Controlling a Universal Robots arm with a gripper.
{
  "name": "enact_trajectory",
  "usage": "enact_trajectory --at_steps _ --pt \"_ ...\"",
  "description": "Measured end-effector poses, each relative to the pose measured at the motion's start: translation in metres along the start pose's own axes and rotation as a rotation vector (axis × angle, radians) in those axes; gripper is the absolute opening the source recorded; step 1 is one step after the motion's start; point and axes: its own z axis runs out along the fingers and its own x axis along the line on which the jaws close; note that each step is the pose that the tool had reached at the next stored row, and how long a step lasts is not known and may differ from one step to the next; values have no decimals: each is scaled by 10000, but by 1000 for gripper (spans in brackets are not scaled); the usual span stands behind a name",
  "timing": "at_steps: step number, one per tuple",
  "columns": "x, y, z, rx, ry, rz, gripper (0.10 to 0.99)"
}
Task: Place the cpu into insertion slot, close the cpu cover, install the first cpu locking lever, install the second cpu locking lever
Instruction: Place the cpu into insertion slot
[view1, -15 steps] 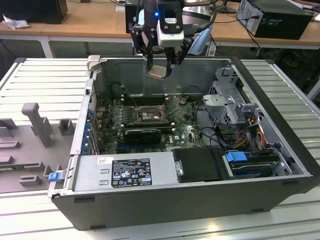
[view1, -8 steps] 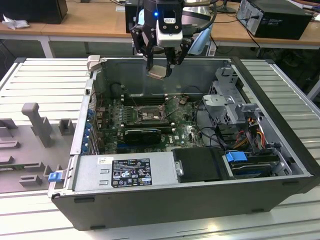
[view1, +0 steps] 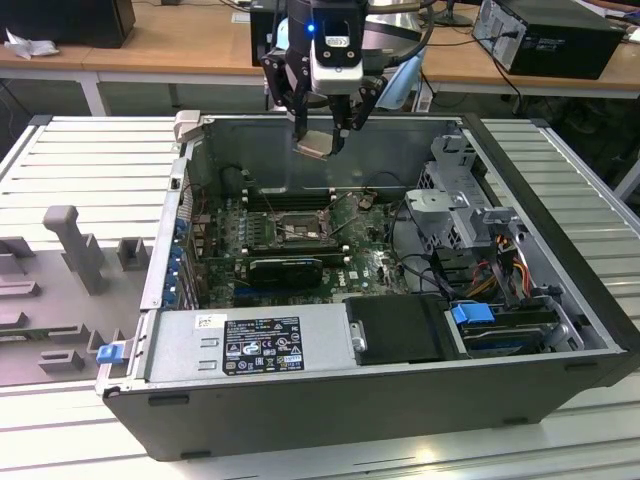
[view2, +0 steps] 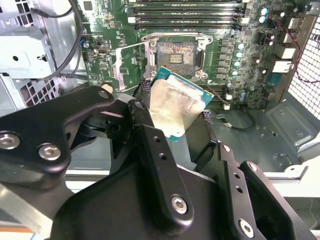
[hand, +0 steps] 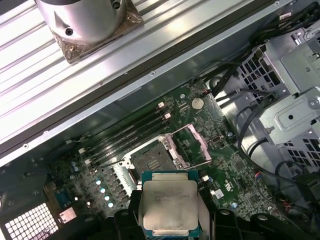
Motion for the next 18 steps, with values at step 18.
enact_trajectory --at_steps 18 --pt "0 0 2 -15 -62 687 529"
